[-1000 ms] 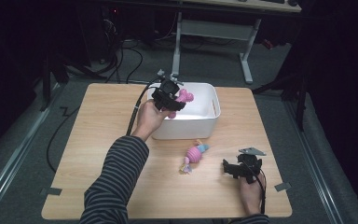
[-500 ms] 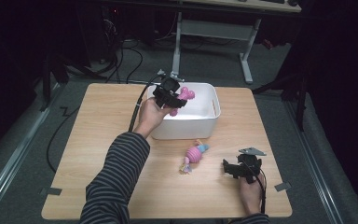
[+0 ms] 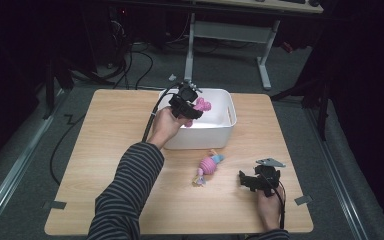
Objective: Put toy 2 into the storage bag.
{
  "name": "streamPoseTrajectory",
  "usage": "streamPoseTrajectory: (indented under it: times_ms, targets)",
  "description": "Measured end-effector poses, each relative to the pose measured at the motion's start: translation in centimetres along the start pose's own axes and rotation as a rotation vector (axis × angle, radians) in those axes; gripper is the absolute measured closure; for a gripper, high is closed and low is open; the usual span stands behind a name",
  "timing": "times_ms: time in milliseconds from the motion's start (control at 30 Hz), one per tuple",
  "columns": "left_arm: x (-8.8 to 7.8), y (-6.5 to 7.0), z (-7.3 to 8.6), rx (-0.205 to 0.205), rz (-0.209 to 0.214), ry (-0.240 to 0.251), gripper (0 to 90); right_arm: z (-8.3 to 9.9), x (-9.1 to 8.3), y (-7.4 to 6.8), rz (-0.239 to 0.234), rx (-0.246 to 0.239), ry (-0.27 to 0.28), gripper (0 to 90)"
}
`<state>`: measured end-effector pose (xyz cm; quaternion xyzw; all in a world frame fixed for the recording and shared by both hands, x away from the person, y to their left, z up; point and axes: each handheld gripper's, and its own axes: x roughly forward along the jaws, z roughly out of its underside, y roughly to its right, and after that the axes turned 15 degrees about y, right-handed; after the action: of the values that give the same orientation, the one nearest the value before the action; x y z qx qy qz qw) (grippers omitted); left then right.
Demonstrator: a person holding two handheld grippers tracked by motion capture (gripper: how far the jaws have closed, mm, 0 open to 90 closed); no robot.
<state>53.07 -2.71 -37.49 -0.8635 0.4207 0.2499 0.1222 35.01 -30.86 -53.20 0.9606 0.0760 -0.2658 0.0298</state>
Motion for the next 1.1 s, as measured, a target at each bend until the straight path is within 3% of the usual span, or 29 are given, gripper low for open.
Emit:
streamPoseTrajectory:
  times_ms: [233,333,433,733,1000,1033,1100]
  targets:
    - [1.0,0.3,0.5,-0.003,0.004,-0.038,58.7,0.0,0.1,0.0,0.005,0.009,-0.005,5.4]
    - [1.2,0.5,0.5,0.026,0.005,-0.054,58.7,0.0,0.1,0.0,0.005,0.010,-0.006,5.5]
    - [1.6,0.3,0.9,-0.002,-0.003,-0.075,58.7,0.0,0.1,0.1,0.002,0.007,-0.005,5.8]
    - [1.8,0.3,0.9,-0.007,-0.013,-0.091,58.2,0.0,0.1,0.1,0.003,0.008,-0.005,5.8]
    - [2.0,0.0,1.0,-0.065,-0.011,-0.113,54.3,0.0,0.1,0.1,0.003,0.008,-0.005,5.9]
    - [1.7,-0.1,0.8,-0.097,0.004,-0.097,52.9,0.0,0.1,0.1,0.003,0.008,-0.005,5.9]
    - [1.5,-0.1,0.6,-0.103,0.004,-0.087,49.9,0.0,0.1,0.1,0.003,0.008,-0.004,5.9]
